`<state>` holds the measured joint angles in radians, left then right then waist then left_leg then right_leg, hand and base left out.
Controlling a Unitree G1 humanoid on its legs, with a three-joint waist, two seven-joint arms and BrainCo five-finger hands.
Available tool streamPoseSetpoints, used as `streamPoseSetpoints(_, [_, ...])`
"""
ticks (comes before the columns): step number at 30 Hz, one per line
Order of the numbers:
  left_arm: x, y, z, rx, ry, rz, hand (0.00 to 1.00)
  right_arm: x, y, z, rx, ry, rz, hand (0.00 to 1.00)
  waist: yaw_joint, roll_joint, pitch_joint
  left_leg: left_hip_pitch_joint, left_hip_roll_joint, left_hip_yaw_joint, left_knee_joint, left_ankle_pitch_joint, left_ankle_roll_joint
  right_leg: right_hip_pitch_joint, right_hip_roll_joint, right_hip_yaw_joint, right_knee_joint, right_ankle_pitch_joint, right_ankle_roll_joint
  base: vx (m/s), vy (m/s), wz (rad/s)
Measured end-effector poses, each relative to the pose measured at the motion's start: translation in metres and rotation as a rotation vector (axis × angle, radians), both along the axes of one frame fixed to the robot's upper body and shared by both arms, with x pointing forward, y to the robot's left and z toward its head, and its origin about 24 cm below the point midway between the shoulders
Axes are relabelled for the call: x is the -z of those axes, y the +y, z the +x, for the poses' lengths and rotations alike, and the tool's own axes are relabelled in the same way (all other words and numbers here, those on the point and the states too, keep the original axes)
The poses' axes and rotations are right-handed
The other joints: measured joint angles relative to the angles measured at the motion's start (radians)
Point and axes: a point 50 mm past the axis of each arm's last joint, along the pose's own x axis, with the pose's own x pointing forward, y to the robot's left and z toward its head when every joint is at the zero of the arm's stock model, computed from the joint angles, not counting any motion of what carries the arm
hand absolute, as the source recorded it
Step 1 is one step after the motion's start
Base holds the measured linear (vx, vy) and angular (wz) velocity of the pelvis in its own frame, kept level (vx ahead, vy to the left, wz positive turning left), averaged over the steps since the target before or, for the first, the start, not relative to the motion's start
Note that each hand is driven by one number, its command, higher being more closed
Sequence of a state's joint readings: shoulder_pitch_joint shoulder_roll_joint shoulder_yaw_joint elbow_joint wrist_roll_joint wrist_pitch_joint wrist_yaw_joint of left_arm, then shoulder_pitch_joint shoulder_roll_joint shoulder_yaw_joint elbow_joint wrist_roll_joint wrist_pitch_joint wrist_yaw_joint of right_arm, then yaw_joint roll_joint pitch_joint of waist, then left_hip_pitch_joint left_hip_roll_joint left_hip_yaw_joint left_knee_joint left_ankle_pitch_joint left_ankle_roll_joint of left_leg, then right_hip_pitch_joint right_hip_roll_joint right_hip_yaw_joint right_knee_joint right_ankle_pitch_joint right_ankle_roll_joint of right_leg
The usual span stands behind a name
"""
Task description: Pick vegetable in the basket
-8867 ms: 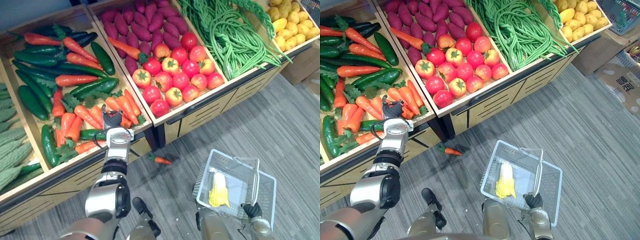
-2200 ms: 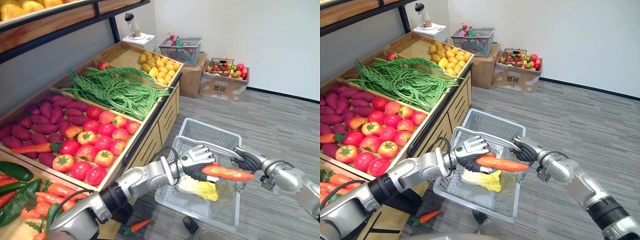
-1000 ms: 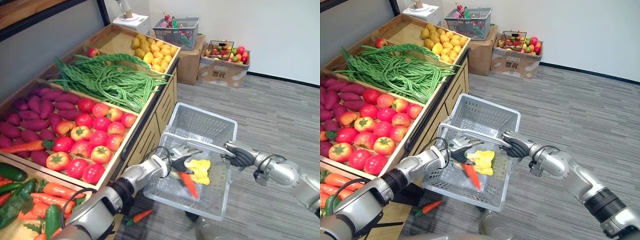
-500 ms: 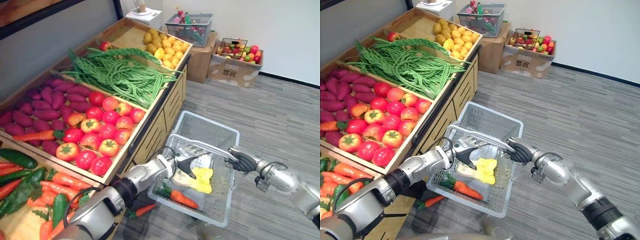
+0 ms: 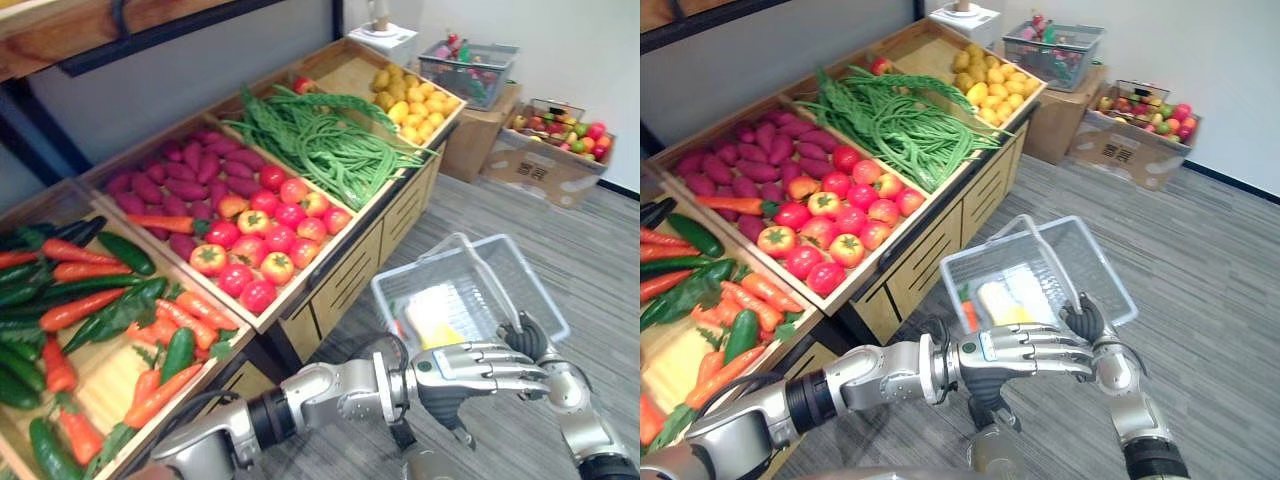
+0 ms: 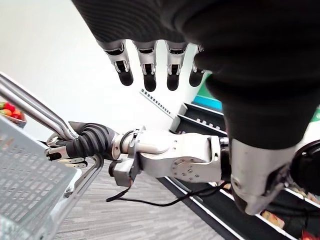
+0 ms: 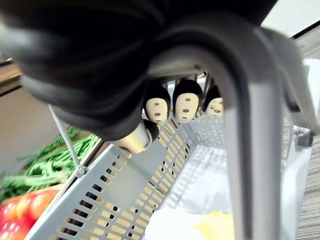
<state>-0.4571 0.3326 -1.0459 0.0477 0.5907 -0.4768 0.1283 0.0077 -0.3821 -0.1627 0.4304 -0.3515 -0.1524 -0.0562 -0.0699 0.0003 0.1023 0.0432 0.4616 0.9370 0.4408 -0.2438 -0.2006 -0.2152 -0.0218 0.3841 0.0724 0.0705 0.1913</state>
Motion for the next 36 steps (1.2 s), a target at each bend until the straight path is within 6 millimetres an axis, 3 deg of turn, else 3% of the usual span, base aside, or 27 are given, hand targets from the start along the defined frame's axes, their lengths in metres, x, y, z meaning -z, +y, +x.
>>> streamPoseSetpoints(1, [0.001, 0.001, -0.002, -0.006, 0.016, -0.008, 0.0, 0.004, -0.003, -0.004, 0.043, 0.001, 0.018, 1.0, 0.001, -0.001, 0.0, -0.011, -0.002, -0.022, -0.001, 0.002, 0.003, 0.005, -0.006, -0.017, 0.001, -0.003, -0.001, -0.02, -0.009, 1.01])
streamPoseSetpoints(2, [0.0, 0.007, -0.001, -0.057, 0.081, -0.053, 0.0, 0.023, -0.014, -0.025, 0.202, 0.032, 0.078, 1.0, 0.022, -0.009, 0.0, -0.044, -0.018, -0.095, -0.014, 0.012, 0.019, 0.029, -0.032, -0.081, 0.002, -0.015, -0.004, -0.02, -0.005, 1.04])
streamPoseSetpoints(3, [-0.001, 0.011, 0.0, -0.087, 0.095, -0.074, 0.0, 0.031, -0.017, -0.033, 0.255, 0.048, 0.105, 1.0, 0.03, -0.013, -0.001, -0.054, -0.026, -0.114, -0.023, 0.017, 0.024, 0.035, -0.042, -0.104, 0.002, -0.017, -0.004, -0.03, 0.002, 1.4])
streamPoseSetpoints(5, [-0.011, 0.033, 0.017, -0.265, 0.186, -0.207, 0.0, 0.064, -0.021, -0.071, 0.462, 0.132, 0.23, 1.0, 0.048, -0.039, -0.009, -0.102, -0.08, -0.234, -0.075, 0.046, 0.048, 0.06, -0.092, -0.209, 0.002, -0.036, -0.004, -0.03, 0.008, 1.4])
streamPoseSetpoints(6, [-0.014, 0.041, 0.022, -0.323, 0.209, -0.245, 0.0, 0.073, -0.019, -0.08, 0.503, 0.161, 0.262, 1.0, 0.052, -0.045, -0.012, -0.115, -0.095, -0.263, -0.09, 0.057, 0.053, 0.066, -0.104, -0.236, 0.002, -0.038, -0.004, -0.01, 0.005, 1.31])
streamPoseSetpoints(9, [-0.016, 0.102, 0.053, -0.695, 0.366, -0.494, 0.0, 0.116, -0.002, -0.128, 0.685, 0.345, 0.418, 1.0, 0.076, -0.067, -0.027, -0.152, -0.182, -0.391, -0.202, 0.13, 0.076, 0.099, -0.156, -0.36, -0.006, -0.048, -0.009, 0.0, 0.0, 1.32])
streamPoseSetpoints(11, [-0.013, 0.132, 0.06, -0.858, 0.426, -0.619, 0.0, 0.131, 0.007, -0.148, 0.752, 0.437, 0.469, 1.0, 0.078, -0.07, -0.035, -0.164, -0.223, -0.446, -0.259, 0.168, 0.085, 0.11, -0.178, -0.409, -0.011, -0.059, -0.013, 0.02, -0.012, 1.01])
streamPoseSetpoints(13, [0.0, 0.18, 0.057, -1.107, 0.497, -0.78, 0.0, 0.144, 0.021, -0.167, 0.823, 0.528, 0.53, 1.0, 0.079, -0.068, -0.038, -0.16, -0.273, -0.508, -0.354, 0.235, 0.087, 0.133, -0.201, -0.474, -0.027, -0.069, -0.019, 0.02, -0.015, 0.9])
streamPoseSetpoints(17, [0.027, 0.227, 0.041, -1.359, 0.601, -0.904, 0.0, 0.15, 0.024, -0.184, 0.897, 0.576, 0.562, 1.0, 0.082, -0.063, -0.051, -0.134, -0.316, -0.581, -0.507, 0.336, 0.096, 0.152, -0.201, -0.552, -0.028, -0.089, -0.05, -0.01, 0.006, 0.61])
streamPoseSetpoints(19, [0.041, 0.24, 0.034, -1.439, 0.673, -0.958, 0.0, 0.15, 0.025, -0.188, 0.913, 0.581, 0.566, 1.0, 0.081, -0.066, -0.061, -0.126, -0.322, -0.613, -0.541, 0.359, 0.096, 0.163, -0.2, -0.581, -0.022, -0.107, -0.058, -0.01, 0.002, 0.46])
streamPoseSetpoints(24, [0.086, 0.273, 0.007, -1.696, 0.821, -0.991, 0.0, 0.153, 0.035, -0.188, 0.902, 0.597, 0.591, 1.0, 0.08, -0.065, -0.101, -0.126, -0.323, -0.643, -0.545, 0.36, 0.097, 0.18, -0.2, -0.612, -0.018, -0.135, -0.054, 0.0, -0.004, 0.22])
streamPoseSetpoints(28, [0.131, 0.301, -0.031, -2.025, 0.924, -0.985, 0.0, 0.155, 0.042, -0.186, 0.872, 0.608, 0.596, 1.0, 0.078, -0.061, -0.115, -0.126, -0.326, -0.669, -0.545, 0.359, 0.096, 0.2, -0.201, -0.642, -0.024, -0.147, -0.049, 0.02, -0.006, 0.19])
streamPoseSetpoints(32, [0.178, 0.309, -0.083, -2.335, 1.092, -0.87, 0.0, 0.156, 0.047, -0.185, 0.857, 0.614, 0.598, 1.0, 0.09, -0.08, -0.122, -0.13, -0.329, -0.689, -0.545, 0.353, 0.088, 0.217, -0.201, -0.665, -0.035, -0.157, -0.048, 0.07, -0.014, 0.14])
streamPoseSetpoints(33, [0.179, 0.308, -0.085, -2.344, 1.101, -0.865, 0.0, 0.156, 0.048, -0.185, 0.857, 0.614, 0.599, 1.0, 0.09, -0.081, -0.123, -0.13, -0.33, -0.689, -0.545, 0.353, 0.088, 0.218, -0.201, -0.666, -0.035, -0.157, -0.048, 0.08, -0.014, 0.1])
streamPoseSetpoints(36, [0.207, 0.299, -0.121, -2.47, 1.273, -0.706, 0.0, 0.157, 0.055, -0.18, 0.846, 0.606, 0.617, 1.0, 0.09, -0.088, -0.122, -0.13, -0.333, -0.701, -0.545, 0.351, 0.087, 0.228, -0.201, -0.677, -0.038, -0.159, -0.051, 0.07, -0.013, 0.09])
